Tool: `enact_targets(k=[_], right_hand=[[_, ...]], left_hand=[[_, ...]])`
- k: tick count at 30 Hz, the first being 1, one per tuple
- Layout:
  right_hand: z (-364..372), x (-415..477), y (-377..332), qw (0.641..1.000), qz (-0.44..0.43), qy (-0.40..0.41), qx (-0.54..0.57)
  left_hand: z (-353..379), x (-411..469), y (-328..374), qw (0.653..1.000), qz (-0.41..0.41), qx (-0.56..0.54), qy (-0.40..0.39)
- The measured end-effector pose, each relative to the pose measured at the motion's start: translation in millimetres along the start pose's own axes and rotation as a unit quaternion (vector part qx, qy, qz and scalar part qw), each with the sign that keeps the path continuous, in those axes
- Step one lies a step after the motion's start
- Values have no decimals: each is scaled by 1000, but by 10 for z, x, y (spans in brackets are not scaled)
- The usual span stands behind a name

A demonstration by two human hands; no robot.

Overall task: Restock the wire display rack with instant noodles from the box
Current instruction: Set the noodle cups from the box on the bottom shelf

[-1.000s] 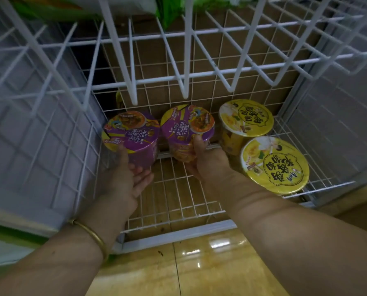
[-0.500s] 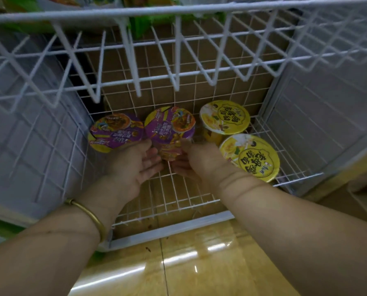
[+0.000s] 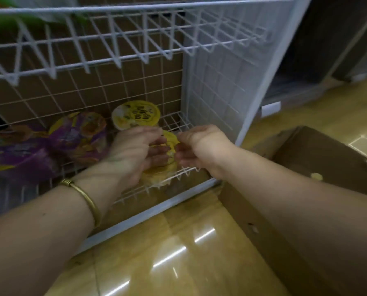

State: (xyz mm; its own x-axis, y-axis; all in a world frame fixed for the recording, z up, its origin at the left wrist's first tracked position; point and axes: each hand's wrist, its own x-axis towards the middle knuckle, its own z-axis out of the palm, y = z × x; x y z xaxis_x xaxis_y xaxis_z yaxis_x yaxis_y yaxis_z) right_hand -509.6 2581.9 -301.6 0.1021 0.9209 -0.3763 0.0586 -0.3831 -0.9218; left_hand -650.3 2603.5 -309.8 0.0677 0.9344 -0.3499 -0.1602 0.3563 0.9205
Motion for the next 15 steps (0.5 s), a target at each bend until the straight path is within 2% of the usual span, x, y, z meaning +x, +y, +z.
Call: enact_targets(k=[15], right_hand=[[-1910,-475,479,994,39,103,3]], left_hand=[[1648,-283,-495,984,-23,122,-124]])
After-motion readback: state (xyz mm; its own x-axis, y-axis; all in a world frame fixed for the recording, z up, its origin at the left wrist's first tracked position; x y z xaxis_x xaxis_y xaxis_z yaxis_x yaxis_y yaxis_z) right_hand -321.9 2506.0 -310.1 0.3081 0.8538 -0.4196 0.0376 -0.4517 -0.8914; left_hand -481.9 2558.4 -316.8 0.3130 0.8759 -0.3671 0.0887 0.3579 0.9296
